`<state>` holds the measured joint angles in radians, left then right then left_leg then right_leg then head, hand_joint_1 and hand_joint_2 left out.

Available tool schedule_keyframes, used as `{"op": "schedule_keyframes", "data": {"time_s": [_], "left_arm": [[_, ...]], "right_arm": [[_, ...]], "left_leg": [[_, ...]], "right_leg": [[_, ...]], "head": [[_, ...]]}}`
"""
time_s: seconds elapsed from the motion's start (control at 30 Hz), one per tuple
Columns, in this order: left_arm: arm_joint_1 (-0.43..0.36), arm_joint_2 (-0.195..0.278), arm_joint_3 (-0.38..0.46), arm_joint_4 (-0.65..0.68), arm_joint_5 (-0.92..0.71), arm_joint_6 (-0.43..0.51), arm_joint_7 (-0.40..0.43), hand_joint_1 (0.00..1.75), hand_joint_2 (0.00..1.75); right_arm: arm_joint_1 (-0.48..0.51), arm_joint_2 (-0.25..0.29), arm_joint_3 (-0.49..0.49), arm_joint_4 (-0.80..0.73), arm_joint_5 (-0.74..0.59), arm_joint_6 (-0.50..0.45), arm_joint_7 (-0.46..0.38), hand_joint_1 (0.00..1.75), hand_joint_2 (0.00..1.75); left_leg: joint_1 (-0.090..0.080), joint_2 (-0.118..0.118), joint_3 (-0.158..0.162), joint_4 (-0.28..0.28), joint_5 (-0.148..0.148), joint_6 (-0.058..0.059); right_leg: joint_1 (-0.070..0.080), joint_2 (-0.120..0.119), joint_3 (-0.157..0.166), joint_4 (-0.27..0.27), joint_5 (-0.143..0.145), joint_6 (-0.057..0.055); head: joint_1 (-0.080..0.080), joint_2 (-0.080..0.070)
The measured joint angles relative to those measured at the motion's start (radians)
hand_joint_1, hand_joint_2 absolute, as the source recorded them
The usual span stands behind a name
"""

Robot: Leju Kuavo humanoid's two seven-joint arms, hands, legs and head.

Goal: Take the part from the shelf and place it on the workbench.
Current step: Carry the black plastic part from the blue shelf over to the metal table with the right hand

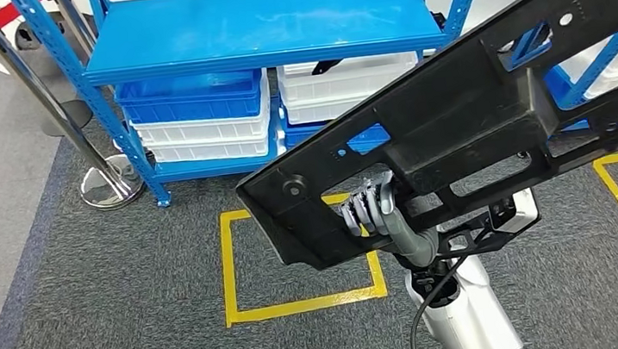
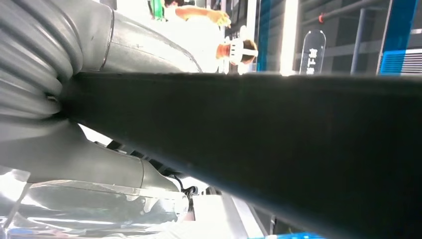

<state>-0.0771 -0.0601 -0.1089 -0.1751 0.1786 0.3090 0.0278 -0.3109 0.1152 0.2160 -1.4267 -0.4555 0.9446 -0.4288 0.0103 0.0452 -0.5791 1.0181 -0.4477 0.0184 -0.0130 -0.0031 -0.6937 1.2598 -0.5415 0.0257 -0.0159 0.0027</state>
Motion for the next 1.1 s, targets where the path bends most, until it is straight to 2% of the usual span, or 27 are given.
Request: {"op": "schedule_keyframes", "data": {"time_s": [0.07, 0.13, 0.2, 0.23, 0.27, 0.33, 0.4, 0.43, 0.47, 0.5, 0.53, 0.6, 0.63, 0.67, 0.73, 0.8, 0.87, 0.9, 0.93, 0.97, 1.0, 1.03, 1.1], "left_arm": [[0.0, 0.0, -0.001, 0.0, 0.0, 0.0, 0.0, 0.0, 1.75], [0.0, 0.0, -0.002, 0.0, 0.0, 0.0, 0.0, 0.0, 1.75], [0.0, 0.0, -0.002, 0.0, 0.001, 0.0, -0.001, 0.0, 1.75], [-0.001, 0.0, -0.002, 0.0, 0.001, 0.0, -0.001, 0.0, 1.75], [-0.001, 0.0, -0.002, 0.0, 0.0, 0.0, -0.001, 0.0, 1.75], [0.0, 0.001, -0.002, 0.0, 0.0, 0.001, -0.001, 0.0, 1.75], [0.003, 0.001, -0.002, 0.0, 0.0, 0.001, -0.001, 0.0, 1.75], [0.004, 0.001, -0.002, 0.0, 0.0, 0.001, -0.001, 0.0, 1.75], [0.006, 0.001, -0.002, 0.0, 0.0, 0.001, -0.001, 0.0, 1.75], [0.006, 0.001, -0.002, 0.0, 0.0, 0.001, -0.001, 0.0, 1.75], [0.006, 0.001, -0.002, 0.0, -0.001, 0.001, 0.0, 0.0, 1.75], [0.005, 0.001, -0.003, 0.0, -0.003, 0.001, 0.001, 0.0, 1.75], [0.004, 0.001, -0.004, 0.0, -0.004, 0.001, 0.002, 0.0, 1.75], [0.002, 0.001, -0.005, 0.0, -0.006, 0.0, 0.003, 0.0, 1.75], [-0.004, 0.001, -0.009, 0.0, -0.009, 0.0, 0.005, 0.0, 1.75], [-0.007, -0.001, -0.012, 0.0, -0.013, -0.001, 0.007, 0.0, 1.75], [-0.007, -0.003, -0.016, 0.0, -0.018, -0.003, 0.009, 0.0, 1.75], [-0.007, -0.003, -0.018, 0.0, -0.02, -0.003, 0.01, 0.0, 1.75], [-0.007, -0.003, -0.019, 0.0, -0.021, -0.004, 0.011, 0.0, 1.75], [-0.007, -0.004, -0.019, 0.0, -0.022, -0.004, 0.013, 0.0, 1.75], [-0.008, -0.004, -0.021, 0.0, -0.025, -0.006, 0.016, 0.0, 1.75], [-0.01, -0.006, -0.023, 0.0, -0.028, -0.008, 0.02, 0.0, 1.75], [-0.013, -0.009, -0.031, 0.0, -0.035, -0.014, 0.028, 0.0, 1.75]], "right_arm": [[-0.002, 0.0, -0.002, -0.001, 0.0, 0.0, 0.0, 1.75, 1.75], [-0.004, 0.001, -0.002, -0.004, 0.0, 0.0, 0.0, 1.75, 1.75], [-0.005, 0.001, -0.003, -0.006, 0.0, 0.0, 0.0, 1.75, 1.75], [-0.004, 0.001, -0.003, -0.006, 0.0, 0.0, 0.0, 1.75, 1.75], [-0.005, 0.002, -0.004, -0.007, 0.0, 0.0, 0.0, 1.75, 1.75], [-0.006, 0.004, -0.004, -0.008, 0.0, 0.001, 0.0, 1.75, 1.75], [-0.004, 0.005, -0.004, -0.008, 0.0, -0.002, 0.0, 1.75, 1.75], [-0.002, 0.005, -0.004, -0.008, 0.0, -0.007, 0.0, 1.75, 1.75], [0.0, 0.005, -0.005, -0.008, 0.001, -0.011, 0.0, 1.75, 1.75], [0.002, 0.005, -0.007, -0.008, 0.001, -0.016, 0.0, 1.75, 1.75], [0.003, 0.005, -0.009, -0.01, 0.001, -0.02, -0.001, 1.75, 1.75], [0.003, 0.006, -0.015, -0.017, 0.006, -0.037, -0.007, 1.75, 1.75], [0.004, 0.008, -0.019, -0.023, 0.017, -0.053, -0.014, 1.75, 1.75], [0.006, 0.01, -0.023, -0.031, 0.034, -0.071, -0.023, 1.75, 1.75], [0.014, 0.013, -0.034, -0.047, 0.08, -0.109, -0.047, 1.75, 1.75], [0.02, 0.013, -0.043, -0.064, 0.13, -0.145, -0.075, 1.75, 1.75], [0.024, 0.013, -0.046, -0.077, 0.168, -0.171, -0.096, 1.75, 1.75], [0.027, 0.012, -0.047, -0.08, 0.178, -0.177, -0.101, 1.75, 1.75], [0.031, 0.012, -0.047, -0.082, 0.184, -0.18, -0.104, 1.75, 1.75], [0.036, 0.012, -0.048, -0.084, 0.188, -0.182, -0.106, 1.75, 1.75], [0.041, 0.012, -0.05, -0.087, 0.191, -0.183, -0.108, 1.75, 1.75], [0.046, 0.012, -0.051, -0.092, 0.193, -0.183, -0.111, 1.75, 1.75], [0.052, 0.011, -0.051, -0.104, 0.185, -0.176, -0.114, 1.75, 1.75]], "left_leg": [[-0.003, 0.012, 0.002, 0.001, -0.001, -0.004], [-0.007, 0.023, 0.002, 0.002, -0.001, -0.012], [-0.01, 0.039, 0.002, 0.001, 0.001, -0.023], [-0.009, 0.04, 0.002, 0.003, -0.002, -0.028], [-0.007, 0.029, -0.003, 0.014, -0.013, -0.034], [-0.004, -0.011, -0.038, 0.097, -0.07, -0.043], [-0.003, -0.033, -0.095, 0.231, -0.134, -0.047], [-0.002, -0.036, -0.112, 0.275, -0.145, -0.048], [-0.002, -0.036, -0.114, 0.284, -0.137, -0.048], [-0.001, -0.038, -0.097, 0.253, -0.112, -0.047], [0.0, -0.046, -0.065, 0.19, -0.076, -0.044], [0.003, -0.084, -0.004, 0.065, -0.032, -0.038], [0.003, -0.099, 0.013, 0.028, -0.025, -0.036], [0.002, -0.106, 0.017, 0.016, -0.028, -0.033], [0.002, -0.09, 0.017, 0.008, -0.022, -0.025], [0.005, -0.068, 0.019, -0.003, -0.014, -0.01], [0.006, -0.044, 0.018, -0.008, -0.009, -0.002], [0.005, -0.033, 0.017, -0.008, -0.009, -0.002], [0.005, -0.021, 0.015, -0.008, -0.009, -0.002], [0.005, -0.008, 0.015, -0.007, -0.009, -0.002], [0.005, 0.003, 0.015, -0.007, -0.01, -0.003], [0.005, 0.014, 0.016, -0.007, -0.011, -0.004], [0.001, 0.031, 0.018, -0.005, -0.015, -0.01]], "right_leg": [[0.006, -0.031, 0.075, -0.138, 0.056, -0.009], [0.015, -0.055, 0.113, -0.22, 0.077, -0.022], [0.018, -0.043, 0.108, -0.228, 0.08, -0.034], [0.015, -0.034, 0.107, -0.231, 0.084, -0.04], [0.012, -0.026, 0.105, -0.235, 0.088, -0.046], [0.008, -0.009, 0.102, -0.239, 0.096, -0.058], [0.008, 0.011, 0.096, -0.237, 0.1, -0.064], [0.009, 0.022, 0.093, -0.235, 0.101, -0.064], [0.009, 0.034, 0.091, -0.233, 0.102, -0.064], [0.009, 0.046, 0.091, -0.23, 0.102, -0.063], [0.009, 0.058, 0.09, -0.227, 0.102, -0.062], [0.009, 0.08, 0.084, -0.219, 0.102, -0.056], [0.008, 0.089, 0.079, -0.216, 0.104, -0.049], [0.006, 0.098, 0.073, -0.215, 0.107, -0.042], [0.003, 0.109, 0.066, -0.217, 0.113, -0.028], [0.006, 0.073, 0.05, -0.185, 0.089, -0.018], [0.007, 0.024, 0.002, -0.079, 0.027, -0.011], [0.005, 0.015, -0.028, -0.014, -0.002, -0.007], [0.003, 0.011, -0.051, 0.036, -0.02, -0.005], [0.001, 0.009, -0.058, 0.054, -0.019, -0.003], [-0.001, 0.005, -0.045, 0.032, 0.001, -0.003], [-0.001, -0.004, -0.012, -0.026, 0.032, -0.004], [0.006, -0.044, 0.064, -0.166, 0.081, -0.014]], "head": [[0.0, 0.0], [0.0, 0.0], [-0.001, 0.0], [-0.001, 0.0], [-0.001, 0.0], [-0.001, 0.0], [-0.002, 0.0], [-0.002, 0.0], [-0.002, 0.0], [-0.002, 0.0], [-0.002, 0.0], [-0.001, 0.0], [-0.001, 0.0], [-0.001, 0.0], [-0.001, 0.0], [0.005, 0.0], [0.011, 0.0], [0.013, 0.0], [0.013, 0.0], [0.013, 0.0], [0.013, 0.0], [0.013, 0.0], [0.012, 0.0]]}}
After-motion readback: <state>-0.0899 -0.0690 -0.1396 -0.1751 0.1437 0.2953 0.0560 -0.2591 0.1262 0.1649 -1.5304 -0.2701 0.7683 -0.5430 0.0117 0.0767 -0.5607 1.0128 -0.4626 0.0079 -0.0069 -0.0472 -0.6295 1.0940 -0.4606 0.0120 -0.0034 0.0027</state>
